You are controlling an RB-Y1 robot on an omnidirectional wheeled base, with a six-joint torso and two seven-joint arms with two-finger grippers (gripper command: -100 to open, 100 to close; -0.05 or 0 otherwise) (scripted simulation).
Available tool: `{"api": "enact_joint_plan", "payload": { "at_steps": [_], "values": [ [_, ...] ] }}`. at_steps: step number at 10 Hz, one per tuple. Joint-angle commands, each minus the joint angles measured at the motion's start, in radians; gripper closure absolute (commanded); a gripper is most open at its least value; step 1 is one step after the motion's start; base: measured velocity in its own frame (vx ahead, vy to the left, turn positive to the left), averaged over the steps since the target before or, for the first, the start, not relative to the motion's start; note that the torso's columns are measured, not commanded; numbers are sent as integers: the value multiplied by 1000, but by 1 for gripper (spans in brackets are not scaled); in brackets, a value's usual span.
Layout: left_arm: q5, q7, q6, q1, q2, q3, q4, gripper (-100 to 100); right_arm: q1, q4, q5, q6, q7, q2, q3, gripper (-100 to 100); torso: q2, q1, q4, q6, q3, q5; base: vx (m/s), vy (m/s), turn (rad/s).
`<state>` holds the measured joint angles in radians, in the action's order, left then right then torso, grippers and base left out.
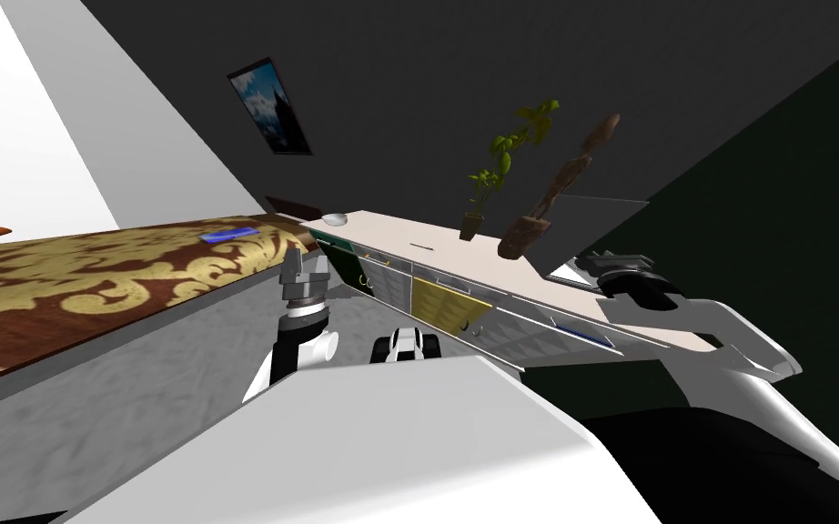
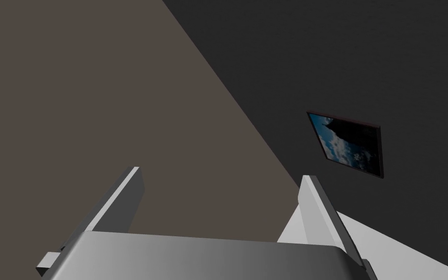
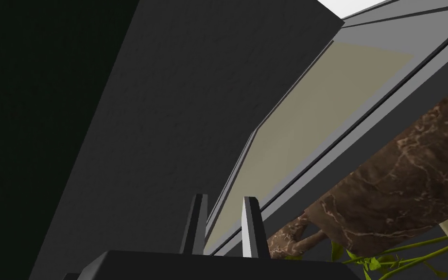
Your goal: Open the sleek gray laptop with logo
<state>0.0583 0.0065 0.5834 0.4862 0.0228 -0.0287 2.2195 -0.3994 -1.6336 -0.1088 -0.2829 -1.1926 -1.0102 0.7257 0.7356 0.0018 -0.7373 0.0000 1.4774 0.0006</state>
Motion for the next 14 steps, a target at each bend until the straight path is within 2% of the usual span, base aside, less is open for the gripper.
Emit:
{"api": "enact_joint_plan", "payload": {
  "at_steps": [1,9,10,11,14],
  "values": [
    [0,0,0,0,0,0,0,0,-11,-20,38,13,-46,6,2,-100,0,0,0,0,0,0,32,16,-10],
    [0,0,0,0,0,0,0,0,-48,-84,158,51,-181,30,8,-100,2,-2,-1,0,-1,-1,24,16,-12],
    [0,0,0,0,0,0,0,0,-46,-79,149,48,-169,29,8,-100,2,-2,-1,0,-1,-1,10,7,-3],
    [0,0,0,0,0,0,0,0,-30,-91,158,12,-179,29,6,-100,3,-2,-1,0,-2,-1,-26,-41,148],
    [0,0,0,0,0,0,0,0,-8,-106,168,-37,-187,29,3,-100,4,-4,-1,0,-2,-1,-45,-70,103]
  ]
}}
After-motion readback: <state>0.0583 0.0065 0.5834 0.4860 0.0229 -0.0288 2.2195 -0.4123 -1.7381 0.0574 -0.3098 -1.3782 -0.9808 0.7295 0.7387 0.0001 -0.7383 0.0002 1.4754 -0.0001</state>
